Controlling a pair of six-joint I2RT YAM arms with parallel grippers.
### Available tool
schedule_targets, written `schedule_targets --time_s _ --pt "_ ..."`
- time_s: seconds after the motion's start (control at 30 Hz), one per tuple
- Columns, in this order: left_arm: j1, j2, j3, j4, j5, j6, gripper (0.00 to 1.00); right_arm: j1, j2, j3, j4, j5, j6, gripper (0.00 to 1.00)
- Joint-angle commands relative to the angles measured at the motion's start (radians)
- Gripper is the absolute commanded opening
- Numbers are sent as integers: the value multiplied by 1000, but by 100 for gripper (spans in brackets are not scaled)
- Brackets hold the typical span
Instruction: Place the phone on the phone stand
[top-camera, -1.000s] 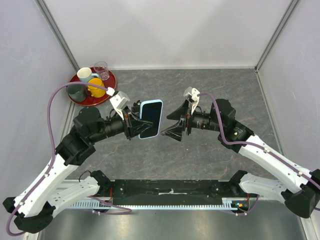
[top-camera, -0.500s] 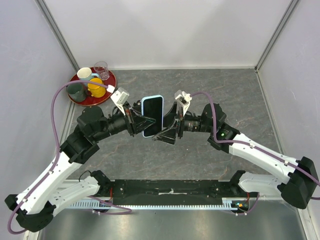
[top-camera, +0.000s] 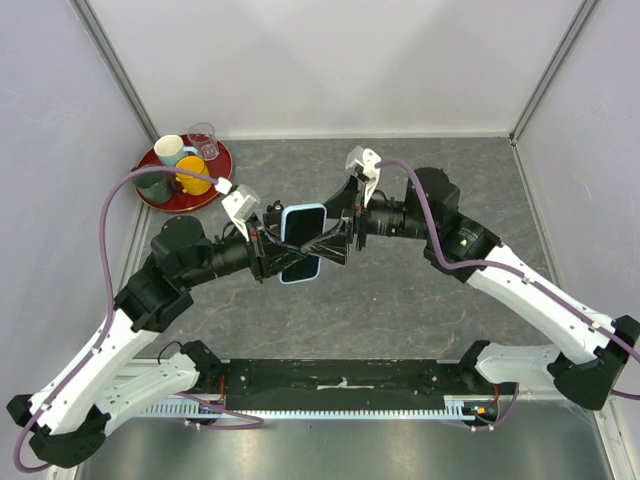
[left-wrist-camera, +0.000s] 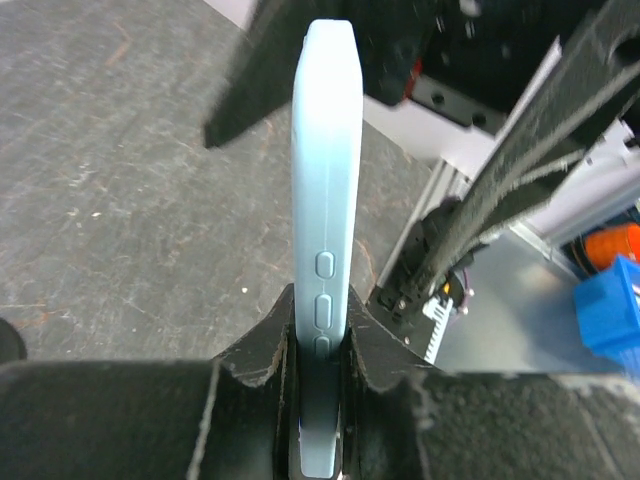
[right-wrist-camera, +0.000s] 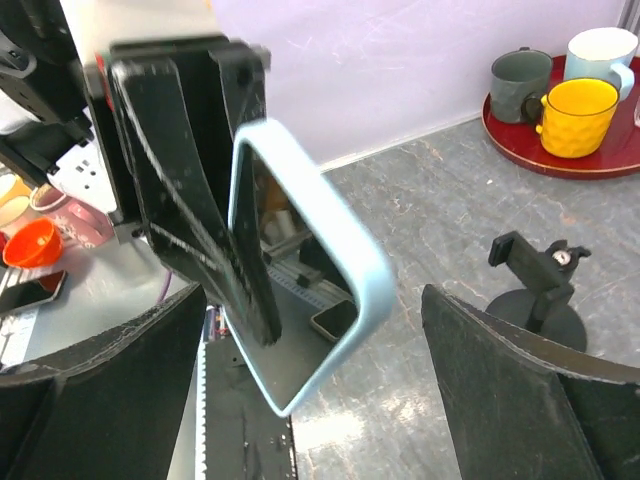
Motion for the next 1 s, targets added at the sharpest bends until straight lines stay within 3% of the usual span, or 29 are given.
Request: schedule_targets --time_s 0.0,0.17,0.4,0.6,0.97 --pt "1 26 28 35 222 117 2 -22 67 172 -227 -115 -160 94" --pt "2 44 20 15 299 192 2 -22 94 223 -326 -294 -199 88" --pt "1 61 16 14 435 254 2 -21 94 240 -465 -331 -289 58" --pt "1 118 16 1 537 248 2 -22 86 221 -451 -390 -294 49" --pt "1 128 19 -14 509 255 2 -22 55 197 -454 -367 -305 43"
